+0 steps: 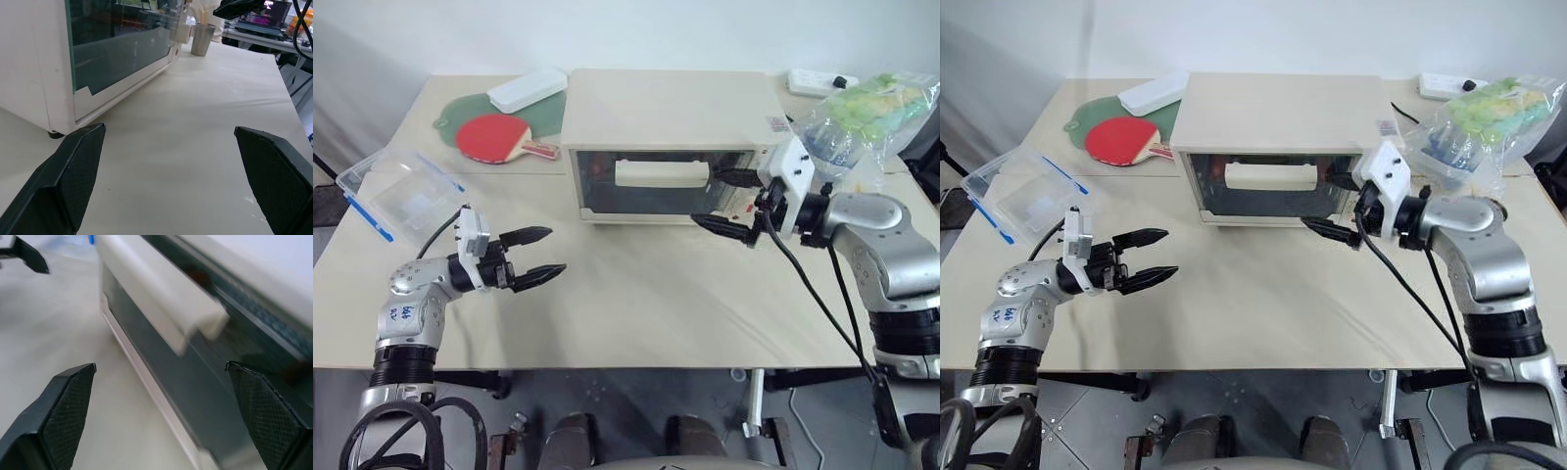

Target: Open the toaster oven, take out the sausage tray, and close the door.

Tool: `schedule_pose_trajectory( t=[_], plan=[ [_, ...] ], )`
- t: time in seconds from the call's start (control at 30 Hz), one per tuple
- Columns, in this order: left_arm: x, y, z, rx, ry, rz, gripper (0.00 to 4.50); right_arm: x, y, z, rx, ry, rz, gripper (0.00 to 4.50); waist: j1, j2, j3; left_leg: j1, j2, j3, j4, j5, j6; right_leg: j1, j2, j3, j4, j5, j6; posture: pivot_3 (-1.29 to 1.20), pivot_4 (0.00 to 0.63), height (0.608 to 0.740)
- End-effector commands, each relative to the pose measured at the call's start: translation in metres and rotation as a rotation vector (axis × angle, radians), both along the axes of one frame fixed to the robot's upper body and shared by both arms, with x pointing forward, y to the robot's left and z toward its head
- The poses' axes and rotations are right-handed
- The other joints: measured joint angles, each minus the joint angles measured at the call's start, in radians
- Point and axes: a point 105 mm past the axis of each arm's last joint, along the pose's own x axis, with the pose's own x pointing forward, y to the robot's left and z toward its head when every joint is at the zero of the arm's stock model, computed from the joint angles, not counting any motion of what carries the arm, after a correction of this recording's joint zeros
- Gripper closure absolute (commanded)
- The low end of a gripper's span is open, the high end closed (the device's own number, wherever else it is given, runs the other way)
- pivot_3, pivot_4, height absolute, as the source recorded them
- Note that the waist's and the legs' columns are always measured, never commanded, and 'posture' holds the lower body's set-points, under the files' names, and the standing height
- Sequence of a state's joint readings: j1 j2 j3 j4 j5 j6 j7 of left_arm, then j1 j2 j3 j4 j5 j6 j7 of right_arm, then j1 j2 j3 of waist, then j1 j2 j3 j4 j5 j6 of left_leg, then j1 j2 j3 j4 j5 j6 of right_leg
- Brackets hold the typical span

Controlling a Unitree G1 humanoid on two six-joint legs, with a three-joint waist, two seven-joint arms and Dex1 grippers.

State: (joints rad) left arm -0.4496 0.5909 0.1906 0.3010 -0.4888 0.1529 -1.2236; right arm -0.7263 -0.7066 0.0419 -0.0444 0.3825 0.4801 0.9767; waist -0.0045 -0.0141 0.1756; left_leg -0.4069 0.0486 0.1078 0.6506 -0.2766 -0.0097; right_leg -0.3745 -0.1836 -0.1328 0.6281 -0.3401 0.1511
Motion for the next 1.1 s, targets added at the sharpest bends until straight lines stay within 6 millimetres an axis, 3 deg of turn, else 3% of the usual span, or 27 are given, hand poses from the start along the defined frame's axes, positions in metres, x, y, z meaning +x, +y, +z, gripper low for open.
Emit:
schedule_pose_trajectory(
  t=[0.03, 0.27, 0.4, 0.7, 0.87, 1.1],
  plan=[
    [-0.004, 0.001, 0.01, -0.023, -0.046, 0.001, 0.0, -0.007, 0.011, 0.012, -0.013, -0.049, 0.082, 0.03, 0.0, 0.0, 0.0, 0.0, 0.0, 0.0, 0.0, 0.0, 0.0, 0.0, 0.0, 0.0, 0.0, 0.0, 0.0, 0.0, 0.15, 0.74],
    [0.0, 0.007, 0.015, -0.038, -0.034, 0.044, 0.0, -0.017, 0.032, 0.015, -0.036, -0.054, 0.196, 0.03, -0.007, 0.0, 0.0, 0.0, 0.0, 0.0, 0.0, 0.0, 0.0, -0.001, 0.0, 0.0, 0.0, 0.0, 0.0, 0.0, 0.15, 0.74],
    [0.012, 0.026, 0.032, -0.063, -0.038, 0.116, 0.0, -0.031, 0.034, -0.001, -0.106, -0.021, 0.247, 0.03, -0.009, 0.0, 0.0, 0.0, 0.0, 0.0, -0.001, 0.0, 0.0, -0.001, 0.0, 0.0, 0.0, 0.0, 0.0, 0.0, 0.15, 0.74],
    [0.017, 0.038, 0.059, -0.097, -0.028, 0.047, 2.71, -0.039, 0.036, -0.017, -0.146, -0.011, 0.26, 0.0, -0.022, -0.001, 0.001, 0.0, 0.0, 0.001, -0.002, 0.0, 0.0, -0.001, 0.0, 0.0, 0.0, 0.0, 0.0, 0.0, 0.15, 0.74],
    [0.024, 0.028, 0.067, -0.116, -0.022, -0.037, 4.32, -0.043, 0.038, -0.025, -0.152, -0.002, 0.261, 0.0, -0.022, -0.001, 0.001, 0.0, 0.0, 0.001, -0.001, 0.0, 0.0, -0.001, 0.0, 0.0, 0.0, 0.0, 0.0, 0.0, 0.15, 0.74],
    [0.039, -0.002, 0.066, -0.096, 0.002, -0.125, 4.44, -0.043, 0.041, -0.033, -0.144, 0.005, 0.232, 0.0, -0.022, -0.001, 0.001, 0.0, 0.0, 0.001, -0.001, 0.0, 0.0, -0.001, 0.0, 0.0, 0.0, 0.0, 0.0, 0.0, 0.15, 0.74]
  ],
)
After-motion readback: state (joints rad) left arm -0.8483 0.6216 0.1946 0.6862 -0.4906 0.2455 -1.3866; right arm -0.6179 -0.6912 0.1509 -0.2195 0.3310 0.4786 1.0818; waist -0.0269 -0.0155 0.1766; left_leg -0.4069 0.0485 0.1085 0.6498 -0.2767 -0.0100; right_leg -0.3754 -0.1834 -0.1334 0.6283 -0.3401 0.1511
